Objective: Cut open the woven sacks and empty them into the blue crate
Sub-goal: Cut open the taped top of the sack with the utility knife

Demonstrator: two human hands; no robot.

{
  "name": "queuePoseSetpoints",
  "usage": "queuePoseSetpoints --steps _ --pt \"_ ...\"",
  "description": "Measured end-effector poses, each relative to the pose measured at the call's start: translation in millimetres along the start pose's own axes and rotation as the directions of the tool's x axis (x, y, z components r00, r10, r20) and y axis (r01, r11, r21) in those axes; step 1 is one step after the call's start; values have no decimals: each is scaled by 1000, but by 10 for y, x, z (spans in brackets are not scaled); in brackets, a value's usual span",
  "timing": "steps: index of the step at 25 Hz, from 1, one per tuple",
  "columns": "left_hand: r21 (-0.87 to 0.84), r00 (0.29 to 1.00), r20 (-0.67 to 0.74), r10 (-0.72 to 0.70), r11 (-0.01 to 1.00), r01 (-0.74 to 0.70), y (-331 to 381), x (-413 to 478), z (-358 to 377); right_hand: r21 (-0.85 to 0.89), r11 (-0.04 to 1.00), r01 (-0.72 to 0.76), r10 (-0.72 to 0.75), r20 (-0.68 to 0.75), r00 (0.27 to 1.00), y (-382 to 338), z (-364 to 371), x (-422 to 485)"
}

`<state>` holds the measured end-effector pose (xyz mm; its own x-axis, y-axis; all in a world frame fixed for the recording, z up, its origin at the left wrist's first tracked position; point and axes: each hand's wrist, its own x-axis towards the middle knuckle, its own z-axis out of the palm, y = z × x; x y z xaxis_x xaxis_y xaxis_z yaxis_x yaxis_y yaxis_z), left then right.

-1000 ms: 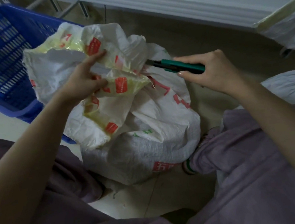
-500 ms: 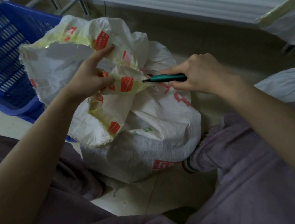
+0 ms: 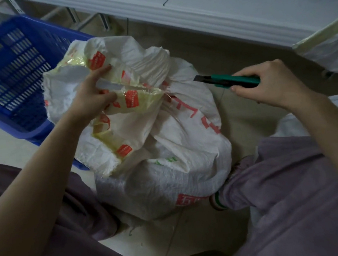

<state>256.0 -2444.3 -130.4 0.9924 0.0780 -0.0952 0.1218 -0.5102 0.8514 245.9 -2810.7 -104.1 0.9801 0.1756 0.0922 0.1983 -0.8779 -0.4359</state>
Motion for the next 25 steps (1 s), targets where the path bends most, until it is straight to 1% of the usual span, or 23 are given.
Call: queuePoseSetpoints --steps 5,7,9,15,20,25 --pt "-30 999 30 13 999 -12 204 -109 168 204 979 -21 32 -51 998 -254 129 88" --pt "-45 1000 26 13 999 -12 255 -140 171 280 959 -54 68 -43 997 -336 139 130" --pt "-61 1000 26 10 998 -9 291 -159 179 317 946 -67 79 -23 997 -403 159 166" --pt "-102 999 37 -11 995 15 331 -180 187 378 924 -51 45 24 999 -615 230 249" --pt "-169 998 28 51 985 -45 372 -161 154 541 840 -25 -9 59 998 -848 253 325" --pt "-184 993 23 114 977 -108 472 -129 111 596 802 20 -62 49 997 -1035 260 363"
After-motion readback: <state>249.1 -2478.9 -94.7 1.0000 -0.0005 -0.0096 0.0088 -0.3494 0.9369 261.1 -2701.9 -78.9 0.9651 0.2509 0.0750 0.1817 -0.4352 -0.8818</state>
